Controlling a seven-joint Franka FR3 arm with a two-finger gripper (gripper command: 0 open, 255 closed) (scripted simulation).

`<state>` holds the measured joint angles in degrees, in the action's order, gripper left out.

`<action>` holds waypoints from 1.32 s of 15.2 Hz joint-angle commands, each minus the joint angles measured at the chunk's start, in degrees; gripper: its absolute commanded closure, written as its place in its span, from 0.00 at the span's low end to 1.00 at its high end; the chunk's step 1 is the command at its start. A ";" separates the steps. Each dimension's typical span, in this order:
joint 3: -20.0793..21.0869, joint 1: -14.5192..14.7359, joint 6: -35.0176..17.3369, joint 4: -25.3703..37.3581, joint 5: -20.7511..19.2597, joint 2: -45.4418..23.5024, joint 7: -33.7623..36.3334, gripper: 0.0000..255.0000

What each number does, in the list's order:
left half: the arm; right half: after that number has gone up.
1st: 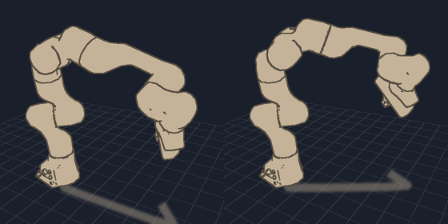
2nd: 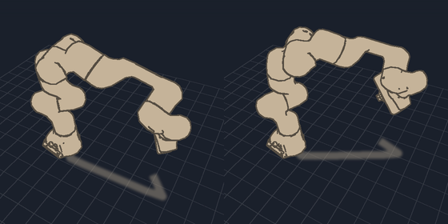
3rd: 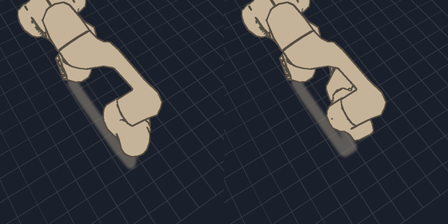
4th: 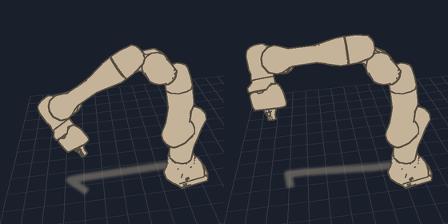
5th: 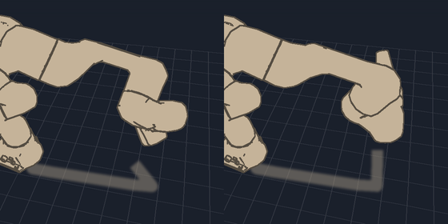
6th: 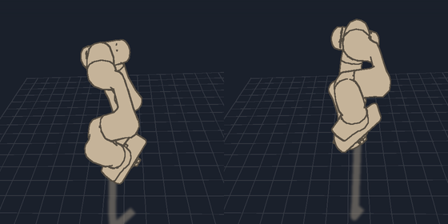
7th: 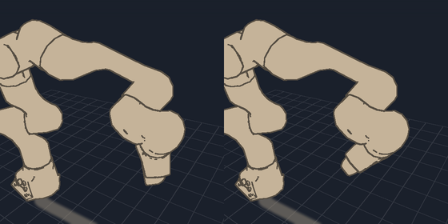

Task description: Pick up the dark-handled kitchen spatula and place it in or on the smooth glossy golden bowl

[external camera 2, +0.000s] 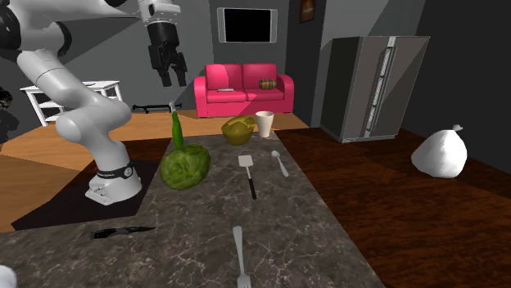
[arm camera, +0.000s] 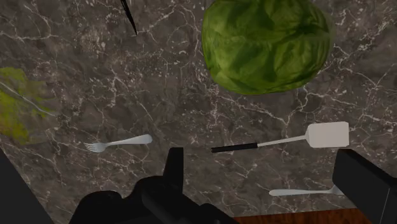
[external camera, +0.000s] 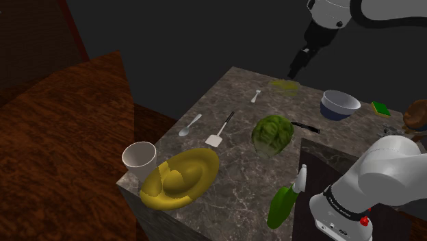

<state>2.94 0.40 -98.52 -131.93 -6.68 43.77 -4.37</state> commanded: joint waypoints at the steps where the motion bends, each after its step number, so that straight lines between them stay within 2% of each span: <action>1: 0.00 0.00 0.00 0.00 0.00 0.00 0.00 0.00; 10: 10.20 -4.89 -12.16 -6.16 5.03 -9.34 27.41 0.00; 15: 15.65 -8.02 -19.14 -5.90 6.21 -18.21 42.67 0.00; 20: 20.26 -11.30 -25.62 -3.29 4.94 -29.07 58.41 0.00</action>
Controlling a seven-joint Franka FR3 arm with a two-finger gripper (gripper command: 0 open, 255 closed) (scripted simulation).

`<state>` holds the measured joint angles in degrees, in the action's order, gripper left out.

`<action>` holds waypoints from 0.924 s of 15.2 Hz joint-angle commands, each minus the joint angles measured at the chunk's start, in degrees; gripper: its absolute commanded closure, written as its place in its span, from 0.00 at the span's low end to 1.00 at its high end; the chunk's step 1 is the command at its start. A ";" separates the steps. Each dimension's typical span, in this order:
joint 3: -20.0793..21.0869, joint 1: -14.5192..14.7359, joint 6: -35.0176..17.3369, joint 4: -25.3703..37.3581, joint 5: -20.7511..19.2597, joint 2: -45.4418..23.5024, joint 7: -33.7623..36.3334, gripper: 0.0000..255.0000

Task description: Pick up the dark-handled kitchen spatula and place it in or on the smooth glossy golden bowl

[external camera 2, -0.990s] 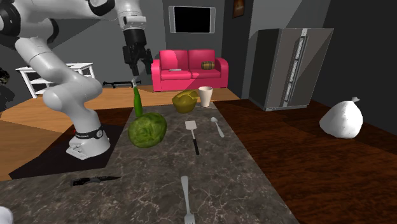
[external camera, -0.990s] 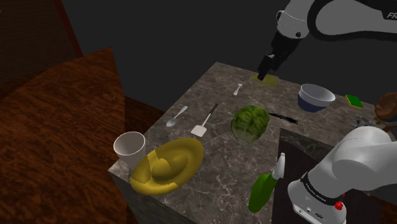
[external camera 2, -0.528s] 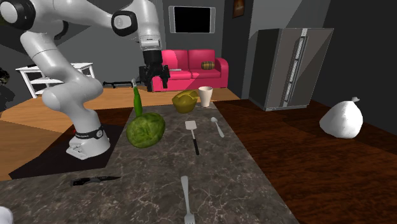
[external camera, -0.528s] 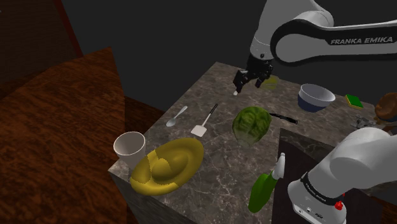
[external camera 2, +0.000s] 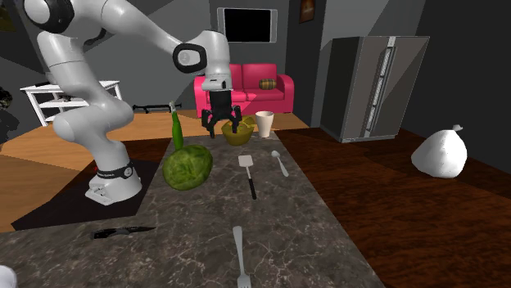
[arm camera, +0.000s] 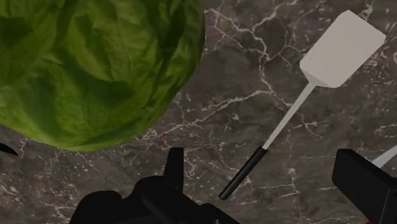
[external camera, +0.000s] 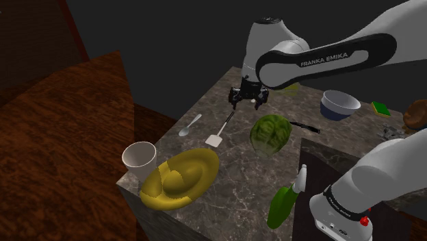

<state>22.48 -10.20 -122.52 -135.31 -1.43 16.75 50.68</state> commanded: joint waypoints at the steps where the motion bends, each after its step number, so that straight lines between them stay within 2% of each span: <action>1: 1.44 -1.29 -2.80 0.86 -0.91 -4.40 6.58 0.00; 6: 3.47 -3.26 -7.91 5.86 -5.48 -16.73 22.92 0.00; 10: 2.40 -2.82 -10.98 10.99 -9.54 -26.58 35.25 0.00; 14: 1.68 -2.37 -13.10 10.78 -10.93 -28.74 36.68 0.00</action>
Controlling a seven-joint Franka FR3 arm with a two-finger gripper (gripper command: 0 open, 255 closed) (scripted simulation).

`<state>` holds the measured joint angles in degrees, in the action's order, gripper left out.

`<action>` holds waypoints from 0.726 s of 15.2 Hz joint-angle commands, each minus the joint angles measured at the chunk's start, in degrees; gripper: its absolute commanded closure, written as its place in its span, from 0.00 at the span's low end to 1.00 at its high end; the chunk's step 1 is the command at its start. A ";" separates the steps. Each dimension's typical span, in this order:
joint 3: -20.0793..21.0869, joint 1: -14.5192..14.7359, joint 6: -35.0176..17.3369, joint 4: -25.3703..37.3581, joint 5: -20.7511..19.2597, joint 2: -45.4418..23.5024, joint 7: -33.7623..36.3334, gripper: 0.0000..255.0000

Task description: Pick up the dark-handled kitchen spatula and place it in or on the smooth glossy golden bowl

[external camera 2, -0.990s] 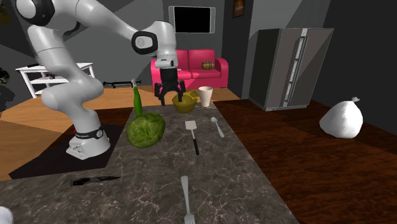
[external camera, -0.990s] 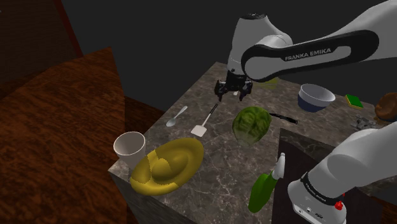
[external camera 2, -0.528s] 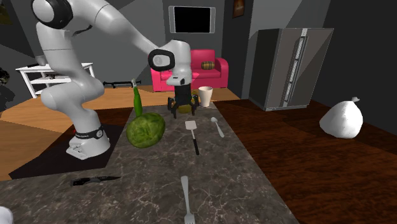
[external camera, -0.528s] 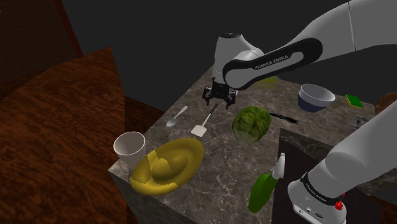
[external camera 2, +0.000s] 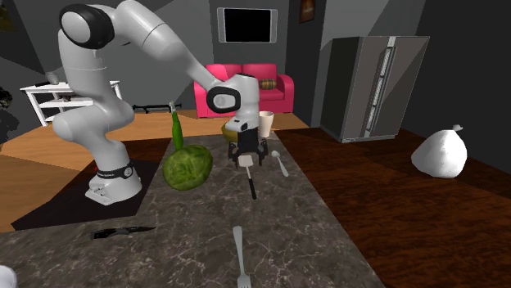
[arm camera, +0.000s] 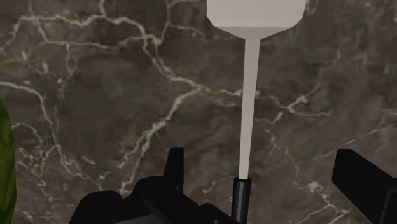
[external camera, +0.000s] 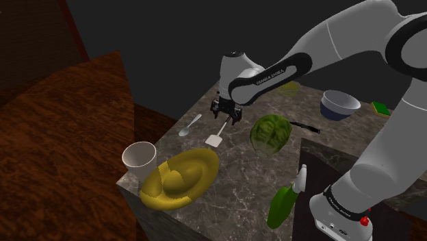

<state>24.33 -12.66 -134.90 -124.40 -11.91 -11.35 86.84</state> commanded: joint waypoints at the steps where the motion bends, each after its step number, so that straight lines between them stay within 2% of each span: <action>1: -0.32 0.17 -1.36 -0.28 -0.88 -1.21 0.82 0.00; 4: -0.95 0.50 -3.62 -0.69 -2.50 -3.32 1.92 0.00; 11: -0.96 0.51 -3.63 -0.69 -2.50 -3.32 1.92 0.00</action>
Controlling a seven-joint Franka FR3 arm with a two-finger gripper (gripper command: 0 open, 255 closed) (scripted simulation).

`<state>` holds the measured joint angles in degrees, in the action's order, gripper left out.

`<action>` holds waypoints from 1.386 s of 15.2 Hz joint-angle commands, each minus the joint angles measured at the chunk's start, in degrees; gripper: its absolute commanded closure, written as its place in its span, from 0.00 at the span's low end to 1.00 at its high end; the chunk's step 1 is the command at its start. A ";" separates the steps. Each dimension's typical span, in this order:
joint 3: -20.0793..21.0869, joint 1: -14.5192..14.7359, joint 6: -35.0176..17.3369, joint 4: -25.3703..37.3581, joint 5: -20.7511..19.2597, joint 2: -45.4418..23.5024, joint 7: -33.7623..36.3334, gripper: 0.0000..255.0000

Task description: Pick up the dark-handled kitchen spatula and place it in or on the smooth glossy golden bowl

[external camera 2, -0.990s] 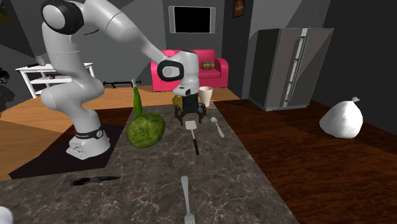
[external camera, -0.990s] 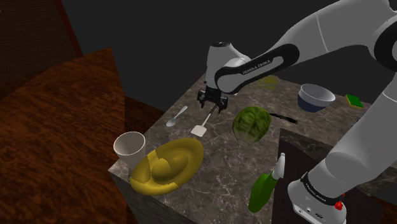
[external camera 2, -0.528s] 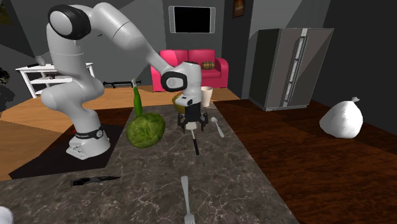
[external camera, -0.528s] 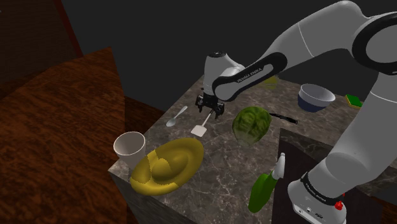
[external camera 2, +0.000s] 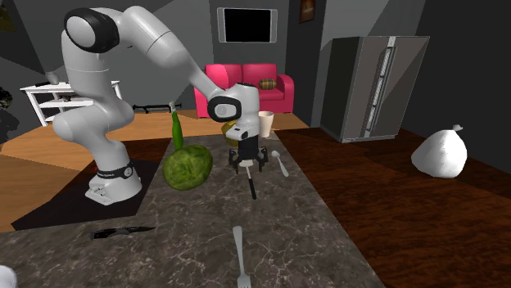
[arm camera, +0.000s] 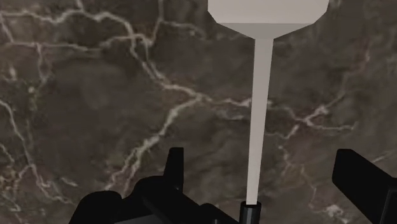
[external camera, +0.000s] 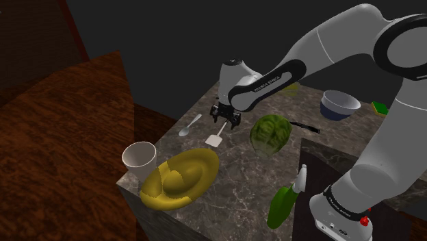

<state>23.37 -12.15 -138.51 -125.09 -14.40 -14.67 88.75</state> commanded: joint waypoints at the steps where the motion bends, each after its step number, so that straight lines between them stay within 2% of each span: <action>1: 0.00 0.00 0.00 0.00 0.00 0.00 0.00 0.00; 2: 0.00 0.00 0.00 0.00 0.00 0.00 0.00 1.00; 11: 0.00 0.00 0.00 0.00 0.00 0.00 0.00 1.00; 21: 1.37 -0.98 6.50 1.72 4.21 5.51 -3.21 1.00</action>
<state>24.62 -13.02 -132.64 -123.36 -10.68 -9.87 85.92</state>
